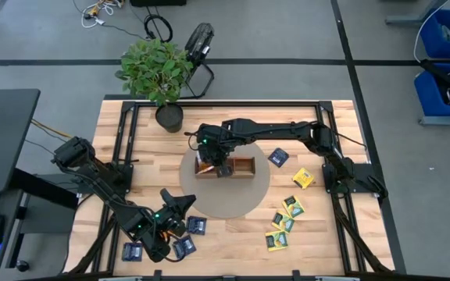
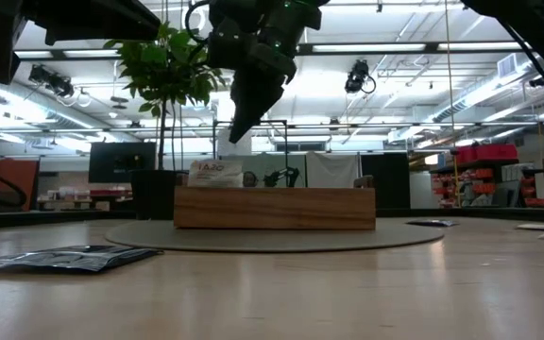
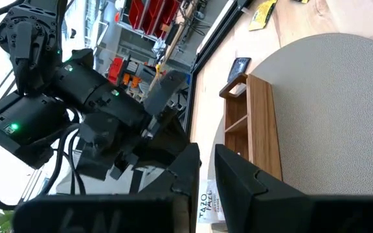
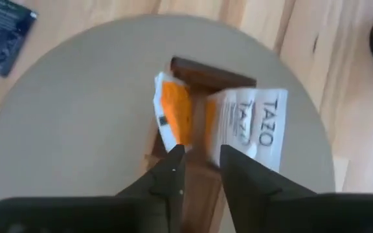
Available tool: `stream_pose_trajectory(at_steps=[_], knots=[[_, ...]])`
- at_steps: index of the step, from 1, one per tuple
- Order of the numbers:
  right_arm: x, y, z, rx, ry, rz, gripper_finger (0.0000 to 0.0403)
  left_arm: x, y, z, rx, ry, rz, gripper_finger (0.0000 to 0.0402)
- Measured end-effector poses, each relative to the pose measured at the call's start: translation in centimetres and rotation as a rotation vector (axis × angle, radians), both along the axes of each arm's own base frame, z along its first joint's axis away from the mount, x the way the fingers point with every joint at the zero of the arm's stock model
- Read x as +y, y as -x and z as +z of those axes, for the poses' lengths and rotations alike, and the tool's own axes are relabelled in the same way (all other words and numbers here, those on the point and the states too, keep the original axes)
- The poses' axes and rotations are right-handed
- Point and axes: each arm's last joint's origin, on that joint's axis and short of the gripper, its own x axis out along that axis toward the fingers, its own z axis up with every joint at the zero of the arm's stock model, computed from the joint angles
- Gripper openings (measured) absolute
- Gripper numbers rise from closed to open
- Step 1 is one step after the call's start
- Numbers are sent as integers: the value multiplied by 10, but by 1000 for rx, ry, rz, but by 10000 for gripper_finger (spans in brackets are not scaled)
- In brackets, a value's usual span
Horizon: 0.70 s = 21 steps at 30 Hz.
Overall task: Pick & Place Tea
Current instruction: Put the orange tea bag into the left section of the wooden organizer
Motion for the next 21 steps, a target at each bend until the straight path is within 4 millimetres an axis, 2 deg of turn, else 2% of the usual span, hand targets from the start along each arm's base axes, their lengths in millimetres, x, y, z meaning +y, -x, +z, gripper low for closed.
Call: stream_pose_trajectory(at_steps=[6,9,13,15,21], knots=[[13,25,27,72,-113,68,104,0,0,0,0,0,0,55],[27,33,42,47,-154,132,79,0,0,0,2,22,-7,55],[49,43,58,28,-126,191,27,0,1,-5,57,106,-51,55],[56,47,59,37,-106,205,8,2,2,-7,67,133,-45,55],[61,74,42,55,-43,138,8,13,12,-14,112,224,15,55]])
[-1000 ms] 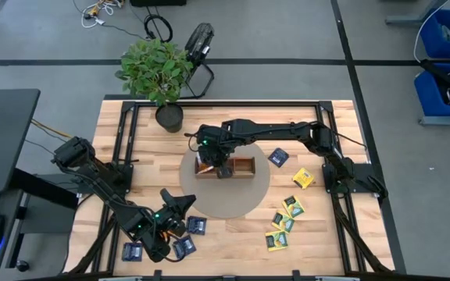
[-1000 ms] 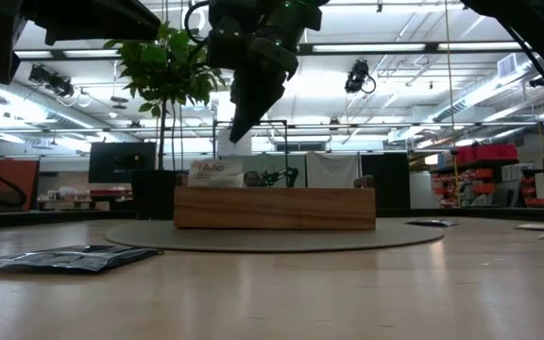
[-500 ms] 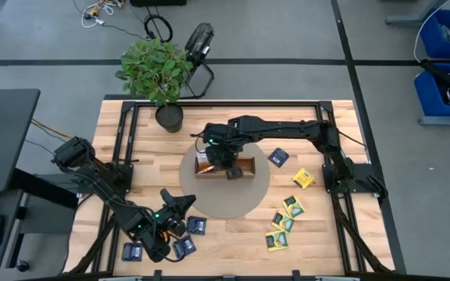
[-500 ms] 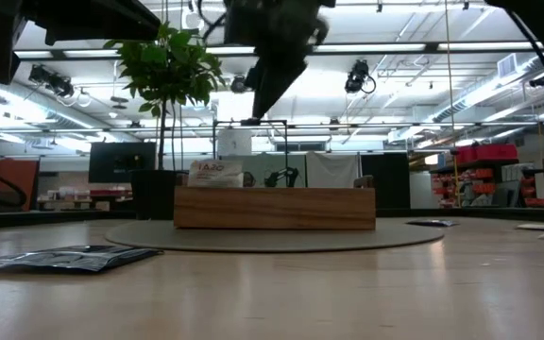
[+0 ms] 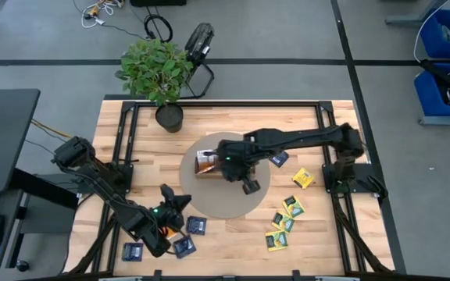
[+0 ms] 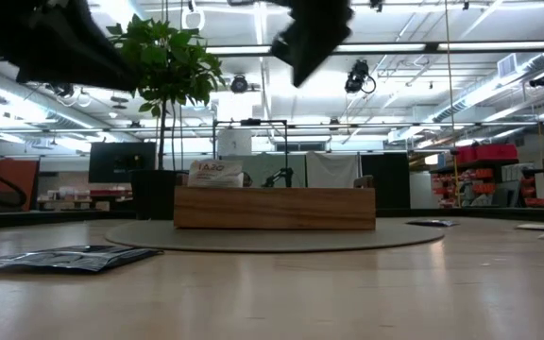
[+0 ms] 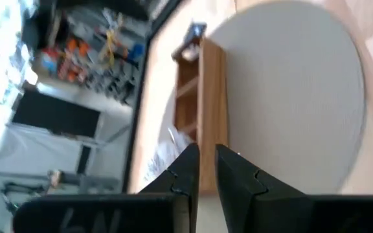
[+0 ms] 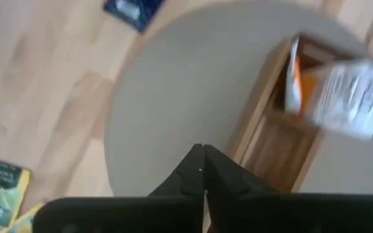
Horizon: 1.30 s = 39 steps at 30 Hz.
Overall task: Pick & Place Tea
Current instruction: Put the orange tea bag into the left section of the wooden organizer
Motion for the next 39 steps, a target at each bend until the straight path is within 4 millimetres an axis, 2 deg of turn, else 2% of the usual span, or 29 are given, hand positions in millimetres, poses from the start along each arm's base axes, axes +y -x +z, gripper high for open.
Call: stream_pose_trajectory(at_steps=[4,13,19,23,27,34,39], knots=[[-5,30,-10,-41,19,-82,5,8,6,-3,23,77,65,55],[-7,101,-15,-273,-30,-183,4,21,11,-9,127,268,206,55],[-10,133,-38,-347,-31,-244,12,31,9,-12,244,467,338,55],[-10,143,-57,-362,-42,-255,16,35,8,-9,374,697,431,55],[-10,145,-73,-369,-52,-247,17,34,10,-1,441,848,441,55],[-9,145,-80,-387,-76,-233,18,23,16,15,427,1063,412,55],[-9,143,-78,-414,-79,-229,18,11,26,17,402,1135,450,55]])
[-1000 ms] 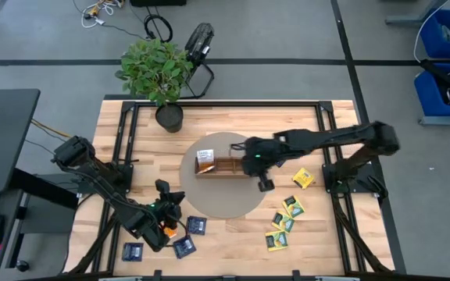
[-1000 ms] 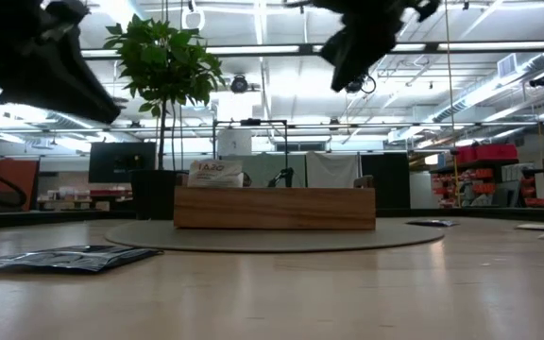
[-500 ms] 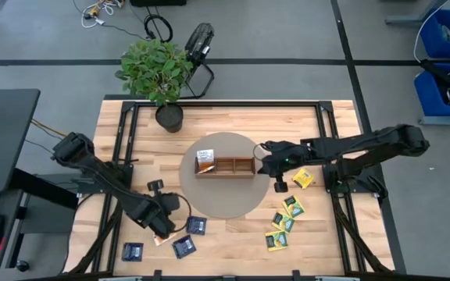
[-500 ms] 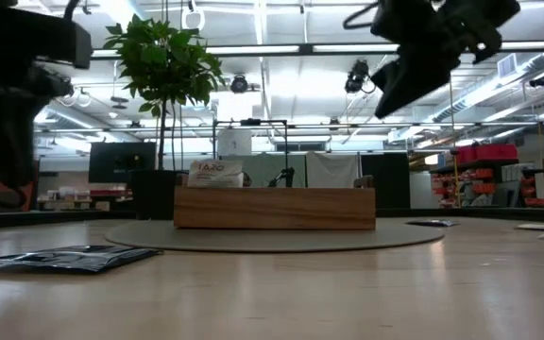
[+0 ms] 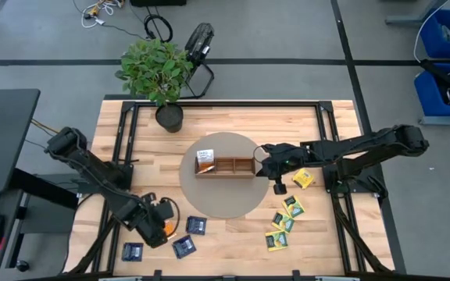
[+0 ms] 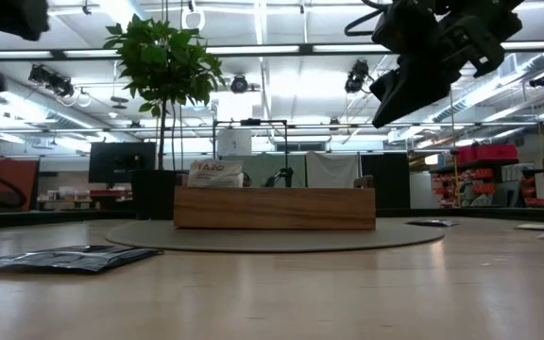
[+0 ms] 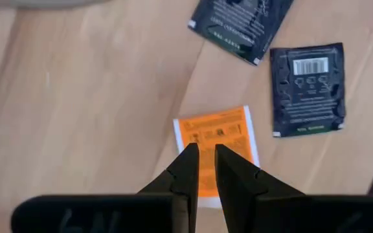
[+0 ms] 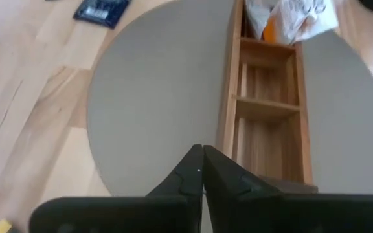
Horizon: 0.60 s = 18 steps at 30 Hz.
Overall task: Pick & Place Tea
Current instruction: Put the orange tea bag into the left section of the wooden organizer
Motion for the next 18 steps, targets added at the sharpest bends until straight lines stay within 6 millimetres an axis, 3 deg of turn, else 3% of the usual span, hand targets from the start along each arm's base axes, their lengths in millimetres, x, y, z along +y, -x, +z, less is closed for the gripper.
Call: stream_pose_trajectory(at_steps=[8,18], knots=[[1,-2,2,-27,-11,12,18,-15,17,0,34,95,178,65],[1,-2,3,-36,-5,22,18,-26,24,-10,77,184,553,169]])
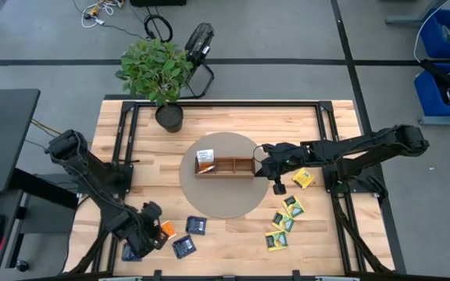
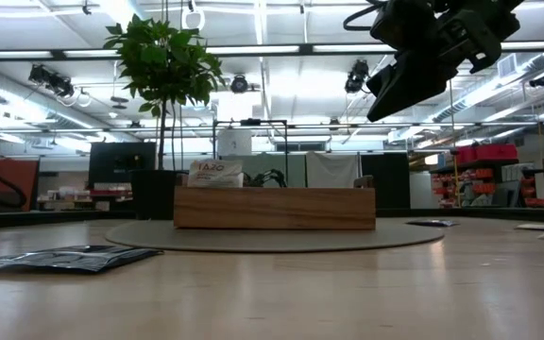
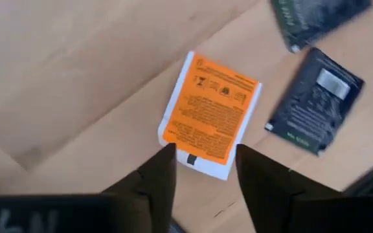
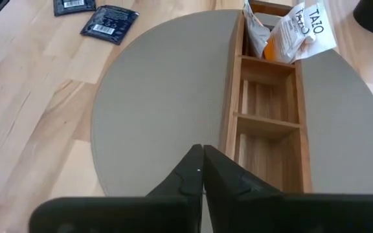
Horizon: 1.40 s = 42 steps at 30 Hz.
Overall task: Pick & Place Tea
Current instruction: Put the orange tea bag into the left section of the wooden organizer
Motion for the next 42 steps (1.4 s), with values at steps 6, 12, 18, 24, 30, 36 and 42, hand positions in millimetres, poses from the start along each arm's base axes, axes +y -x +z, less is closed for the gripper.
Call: stream_pose_trajectory(at_steps=[6,12,18,24,30,36,42], knots=[[0,0,0,-4,18,27,18,-13,-6,-22,122,84,112,211],[0,0,0,-8,42,52,18,-20,-9,-37,180,106,132,220],[1,-1,1,-23,40,80,18,-18,-13,-45,182,66,147,220],[1,-3,3,-55,48,86,18,-18,-14,-50,178,31,128,220],[1,-3,3,-53,47,85,18,-17,-13,-51,185,15,80,200],[1,-3,3,-54,41,80,18,-10,-8,-51,230,-67,57,141],[1,-3,3,-57,40,78,18,-3,-3,-51,285,-153,21,51]])
